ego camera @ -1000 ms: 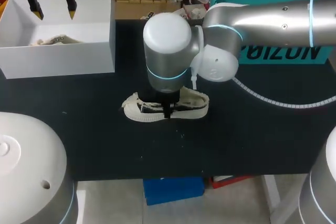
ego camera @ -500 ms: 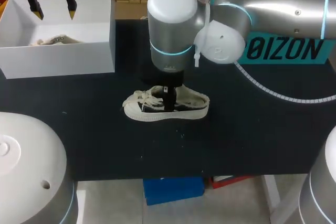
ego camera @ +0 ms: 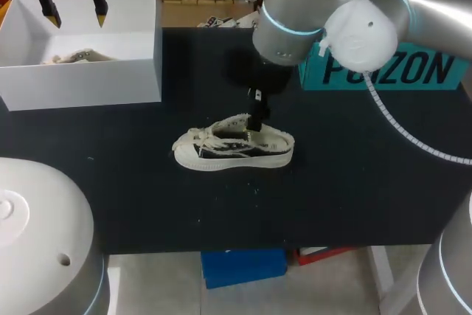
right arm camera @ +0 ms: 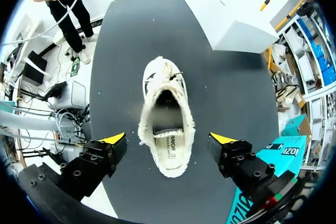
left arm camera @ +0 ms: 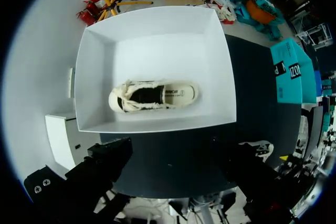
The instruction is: Take the shoe out of the shoebox, open the shoe tongue, remove and reinsert the insole, then place the shoe into the shoebox
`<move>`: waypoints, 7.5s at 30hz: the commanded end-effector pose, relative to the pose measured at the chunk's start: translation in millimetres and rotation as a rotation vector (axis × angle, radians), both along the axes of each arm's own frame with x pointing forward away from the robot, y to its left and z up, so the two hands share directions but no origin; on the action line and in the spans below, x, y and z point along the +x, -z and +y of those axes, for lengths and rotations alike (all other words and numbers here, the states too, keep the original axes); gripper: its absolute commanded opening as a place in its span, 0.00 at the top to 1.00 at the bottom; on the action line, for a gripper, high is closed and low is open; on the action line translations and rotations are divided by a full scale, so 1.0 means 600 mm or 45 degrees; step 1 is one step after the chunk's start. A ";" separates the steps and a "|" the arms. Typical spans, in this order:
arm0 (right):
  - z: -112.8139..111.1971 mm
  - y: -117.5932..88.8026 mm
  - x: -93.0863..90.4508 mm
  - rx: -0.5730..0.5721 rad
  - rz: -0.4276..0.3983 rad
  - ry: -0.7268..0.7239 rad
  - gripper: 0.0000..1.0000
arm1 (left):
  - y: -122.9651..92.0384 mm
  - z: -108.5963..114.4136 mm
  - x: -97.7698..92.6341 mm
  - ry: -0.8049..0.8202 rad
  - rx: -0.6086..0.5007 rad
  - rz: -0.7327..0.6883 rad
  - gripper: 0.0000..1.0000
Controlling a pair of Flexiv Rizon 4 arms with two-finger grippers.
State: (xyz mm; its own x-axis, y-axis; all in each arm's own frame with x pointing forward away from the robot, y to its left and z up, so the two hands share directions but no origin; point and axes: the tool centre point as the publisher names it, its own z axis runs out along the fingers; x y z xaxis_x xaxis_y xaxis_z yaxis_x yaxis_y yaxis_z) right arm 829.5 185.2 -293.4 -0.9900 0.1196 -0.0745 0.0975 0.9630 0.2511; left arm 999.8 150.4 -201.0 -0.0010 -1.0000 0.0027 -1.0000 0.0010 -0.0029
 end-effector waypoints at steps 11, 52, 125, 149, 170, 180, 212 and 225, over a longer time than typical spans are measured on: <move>-0.054 -0.007 -0.009 0.350 -0.049 -0.073 0.00 | -0.001 0.000 0.000 -0.001 0.001 0.002 0.00; -0.086 0.020 -0.029 0.570 -0.112 -0.157 0.00 | -0.001 0.000 0.000 -0.001 0.001 0.002 0.00; -0.079 0.242 0.026 0.744 0.015 -0.105 1.00 | -0.001 0.000 0.000 -0.001 0.001 0.002 0.00; -0.079 0.242 0.026 0.744 0.015 -0.105 1.00 | -0.015 -0.187 -0.111 -0.007 0.176 0.053 0.00; -0.079 0.242 0.026 0.744 0.015 -0.105 1.00 | -0.018 -0.217 -0.131 -0.057 0.218 0.047 0.00; -0.079 0.242 0.026 0.744 0.015 -0.105 1.00 | 0.013 -0.309 -0.168 0.043 0.193 0.035 0.00; -0.079 0.242 0.026 0.744 0.015 -0.105 1.00 | 0.047 -0.432 -0.223 0.088 0.137 0.046 0.00; -0.079 0.242 0.026 0.744 0.015 -0.105 1.00 | 0.110 -0.524 -0.263 0.177 0.199 0.118 0.00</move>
State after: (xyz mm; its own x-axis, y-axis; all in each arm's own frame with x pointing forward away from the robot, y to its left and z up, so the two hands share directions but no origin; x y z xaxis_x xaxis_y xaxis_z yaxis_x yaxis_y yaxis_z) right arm 842.7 136.3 -435.2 -0.9982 0.0586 -0.0086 0.0329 0.6690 0.7425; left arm 837.1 -147.9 -257.1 -0.1445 -0.9821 -0.1204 -0.9874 0.1351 0.0828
